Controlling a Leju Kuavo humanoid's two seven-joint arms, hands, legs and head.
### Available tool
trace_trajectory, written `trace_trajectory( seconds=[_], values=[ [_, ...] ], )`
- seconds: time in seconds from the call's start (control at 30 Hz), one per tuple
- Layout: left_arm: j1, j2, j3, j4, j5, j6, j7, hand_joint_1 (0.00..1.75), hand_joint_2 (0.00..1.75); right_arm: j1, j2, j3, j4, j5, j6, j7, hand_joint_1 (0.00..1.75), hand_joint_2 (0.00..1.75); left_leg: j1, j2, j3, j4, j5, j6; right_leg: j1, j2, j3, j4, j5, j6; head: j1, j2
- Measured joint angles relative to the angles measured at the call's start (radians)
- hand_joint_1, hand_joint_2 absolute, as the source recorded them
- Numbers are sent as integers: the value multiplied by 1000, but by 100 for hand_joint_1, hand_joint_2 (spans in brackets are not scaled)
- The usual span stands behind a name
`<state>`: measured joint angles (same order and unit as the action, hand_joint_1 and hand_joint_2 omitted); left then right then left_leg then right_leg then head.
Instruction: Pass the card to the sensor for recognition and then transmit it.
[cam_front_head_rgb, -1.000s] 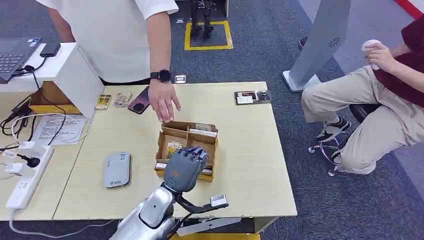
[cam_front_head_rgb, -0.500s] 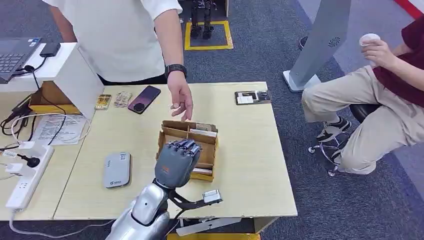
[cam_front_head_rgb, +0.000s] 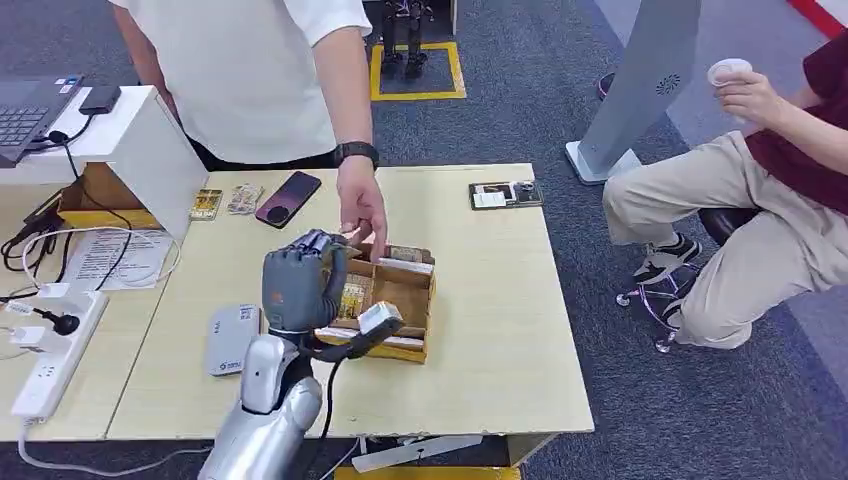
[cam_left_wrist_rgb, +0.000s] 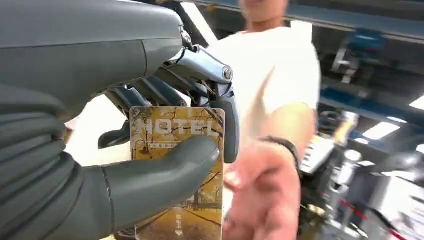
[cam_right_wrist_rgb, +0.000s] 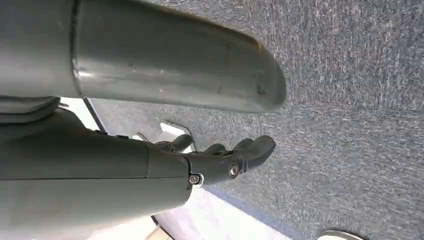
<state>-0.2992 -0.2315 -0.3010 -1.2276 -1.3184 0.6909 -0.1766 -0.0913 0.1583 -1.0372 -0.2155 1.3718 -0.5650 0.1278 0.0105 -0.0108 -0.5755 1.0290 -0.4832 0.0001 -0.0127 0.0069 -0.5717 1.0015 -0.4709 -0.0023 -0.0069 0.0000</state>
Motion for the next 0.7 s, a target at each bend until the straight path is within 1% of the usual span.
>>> trace_trajectory(
  seconds=[0.13, 0.3, 0.57, 0.7],
  values=[
    [-13, -7, 28, 8, 7, 0, 4, 175, 175, -1, 0, 2, 0, 0, 0, 0, 0, 0, 0, 0, 0, 0, 0, 0, 0, 0, 0, 0, 0, 0, 0, 0],
    [-52, -10, 68, 27, 47, 0, 12, 175, 175, -2, 0, 3, 0, -2, 0, 0, 0, 0, 0, 0, -1, 0, 0, 0, 0, 0, 0, 0, 0, 0, 0, 0],
    [-96, -11, 85, 75, 134, 0, 25, 175, 175, -6, 0, 3, 1, -11, -2, 0, 0, 0, 0, 0, 0, 0, 0, 0, 0, 0, 0, 0, 0, 0, 0, 0],
    [-105, -11, 85, 94, 152, 0, 23, 175, 175, -6, 1, 3, 1, -12, -4, 0, 0, 0, 0, 0, 0, 0, 0, 0, 0, 0, 0, 0, 0, 0, 0, 0]
  ],
)
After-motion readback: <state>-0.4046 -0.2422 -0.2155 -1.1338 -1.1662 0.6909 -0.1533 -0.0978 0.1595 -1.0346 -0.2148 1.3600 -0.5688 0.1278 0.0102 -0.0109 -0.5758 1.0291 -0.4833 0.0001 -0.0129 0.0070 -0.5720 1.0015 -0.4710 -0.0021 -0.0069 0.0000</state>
